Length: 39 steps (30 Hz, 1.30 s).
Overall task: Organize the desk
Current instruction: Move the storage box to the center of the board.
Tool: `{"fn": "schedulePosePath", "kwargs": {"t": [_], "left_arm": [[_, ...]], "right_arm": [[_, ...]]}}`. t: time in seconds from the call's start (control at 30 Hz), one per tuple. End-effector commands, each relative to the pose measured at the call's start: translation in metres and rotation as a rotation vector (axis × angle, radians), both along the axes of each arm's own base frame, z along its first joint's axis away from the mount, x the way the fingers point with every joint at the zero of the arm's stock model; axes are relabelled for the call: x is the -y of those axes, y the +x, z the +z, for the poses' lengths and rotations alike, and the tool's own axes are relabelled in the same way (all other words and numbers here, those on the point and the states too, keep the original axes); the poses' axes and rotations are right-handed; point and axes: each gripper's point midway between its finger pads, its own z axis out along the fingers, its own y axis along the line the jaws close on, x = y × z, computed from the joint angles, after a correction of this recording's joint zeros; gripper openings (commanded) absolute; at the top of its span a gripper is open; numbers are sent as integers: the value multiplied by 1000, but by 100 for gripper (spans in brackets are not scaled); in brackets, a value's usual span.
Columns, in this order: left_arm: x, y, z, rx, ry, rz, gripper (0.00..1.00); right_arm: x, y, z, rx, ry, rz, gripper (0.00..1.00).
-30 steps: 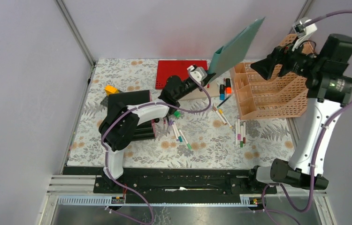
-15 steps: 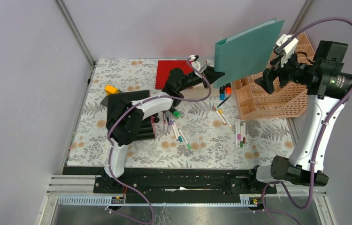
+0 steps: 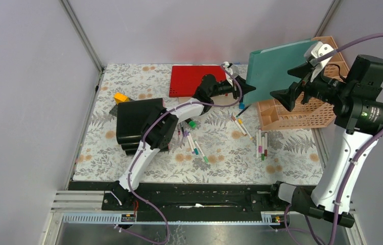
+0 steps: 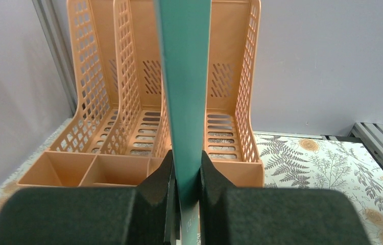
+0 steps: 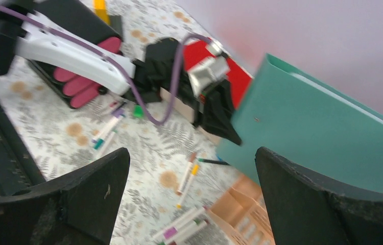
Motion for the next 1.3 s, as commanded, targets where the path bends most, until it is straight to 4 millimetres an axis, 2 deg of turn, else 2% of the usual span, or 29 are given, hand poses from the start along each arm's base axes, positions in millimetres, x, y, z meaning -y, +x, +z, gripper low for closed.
{"fn": "schedulePosePath", "kwargs": {"t": [0.0,0.23,0.37,0.6,0.73,0.87,1.0,1.13,1.27], "left_arm": [[11,-15,49,116,-87,-59,0],[11,-19,48,145,-73,-59,0],[26,-18,45,149,-78,-75,0],[53,-18,40,207,-109,-52,0],[60,-20,41,221,-143,-23,0],[51,-11,55,204,-191,50,0],[29,-7,80,207,-238,99,0],[-1,-5,108,191,-296,125,0],[-33,-11,128,206,-318,143,0]], "right_arm": [[-24,4,-2,-84,189,166,100],[-25,16,-31,-160,242,214,100],[-25,21,-37,-173,258,234,100],[-31,16,-34,-182,306,301,100],[-24,20,-49,-189,237,247,100],[-7,14,-77,-221,64,148,100],[4,-2,-111,-305,-20,93,97],[12,-14,-139,-359,-75,40,94],[29,-7,-167,-392,-110,-78,93]]}}
